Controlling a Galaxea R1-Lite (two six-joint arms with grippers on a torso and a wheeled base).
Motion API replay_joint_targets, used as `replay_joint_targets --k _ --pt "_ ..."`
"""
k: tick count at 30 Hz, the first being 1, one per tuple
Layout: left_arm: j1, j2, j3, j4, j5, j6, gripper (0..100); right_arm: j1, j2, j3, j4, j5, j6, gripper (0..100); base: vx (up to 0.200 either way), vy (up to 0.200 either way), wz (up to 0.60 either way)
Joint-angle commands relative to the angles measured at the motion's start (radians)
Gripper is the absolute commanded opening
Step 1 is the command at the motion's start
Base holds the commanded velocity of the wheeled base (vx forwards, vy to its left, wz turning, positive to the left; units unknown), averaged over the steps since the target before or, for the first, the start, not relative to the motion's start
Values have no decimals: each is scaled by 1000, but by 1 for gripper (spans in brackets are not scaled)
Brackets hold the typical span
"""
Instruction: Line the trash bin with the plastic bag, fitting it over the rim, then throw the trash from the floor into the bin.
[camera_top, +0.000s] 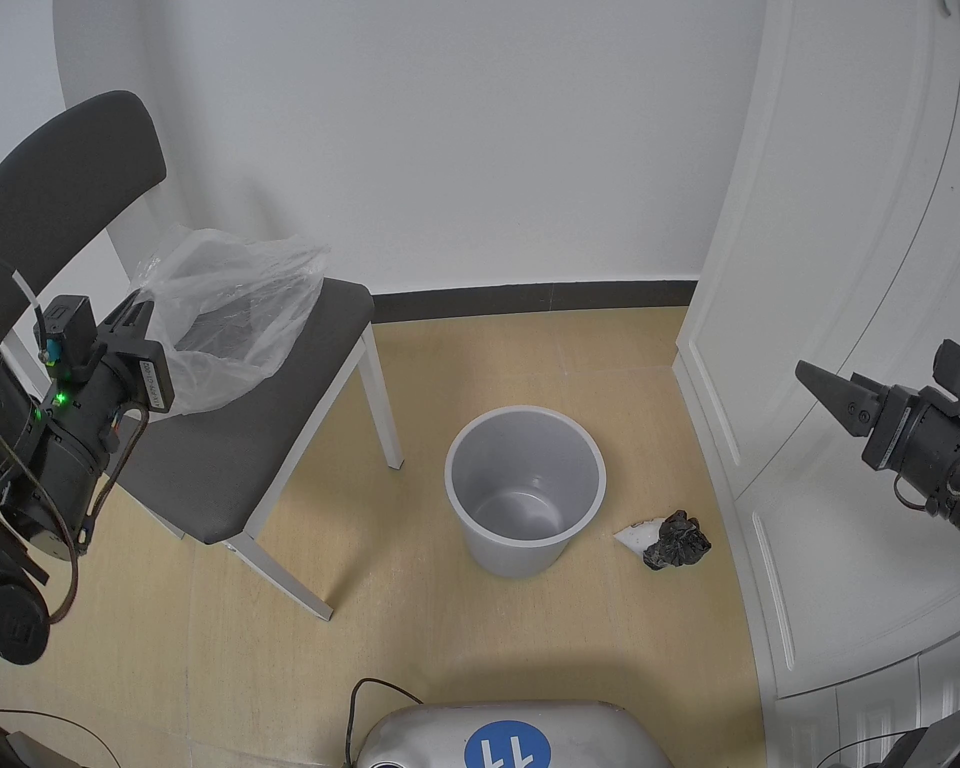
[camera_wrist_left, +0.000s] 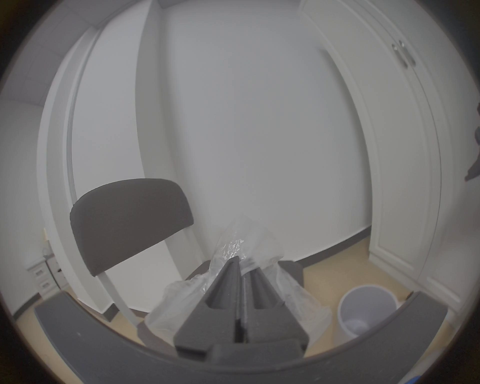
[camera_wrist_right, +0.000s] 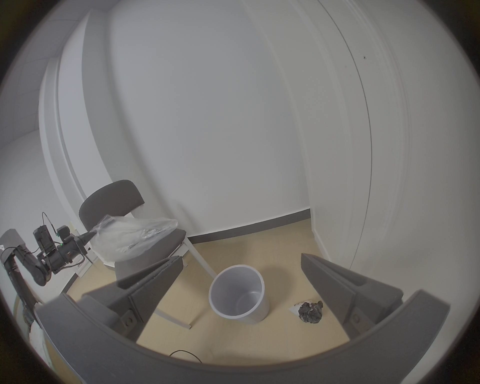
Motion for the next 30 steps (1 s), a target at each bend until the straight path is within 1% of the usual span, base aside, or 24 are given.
replay_joint_targets --k 1,3,4,5,8,9,12,16,19,20,25,26,30 --pt "-94 88 46 -125 -7 -26 0 137 -1 16 -6 -102 -34 100 0 0 0" --pt "-125 94 39 -137 -5 -29 0 168 1 23 -6 -131 -57 100 0 0 0" --pt "-125 94 39 -137 -5 -29 0 168 1 23 -6 -131 -57 100 0 0 0" --pt "-143 100 25 -140 -4 -32 0 182 7 26 -7 -148 -63 100 0 0 0" --pt "-171 92 10 -153 -4 -32 0 215 7 26 -7 -157 -63 100 0 0 0" --pt "-194 89 0 -159 -4 -36 0 229 5 26 -7 -162 -61 100 0 0 0" --pt "-228 83 -1 -173 -2 -31 0 241 8 29 -7 -165 -58 100 0 0 0" --pt "-231 69 -1 -186 -4 -31 0 243 45 26 -15 -165 -51 100 0 0 0" --pt "-232 48 -1 -185 -5 -32 0 243 85 23 -50 -163 -47 100 0 0 0" --pt "-238 39 0 -185 -5 -32 0 241 120 25 -86 -162 -46 100 0 0 0" --pt "-290 17 6 -182 -5 -36 0 226 206 43 -194 -166 -41 100 0 0 0" --pt "-294 16 8 -182 -7 -36 0 226 206 43 -198 -166 -41 100 0 0 0" --pt "-361 13 29 -182 -7 -37 0 194 206 45 -219 -156 -41 100 0 0 0"
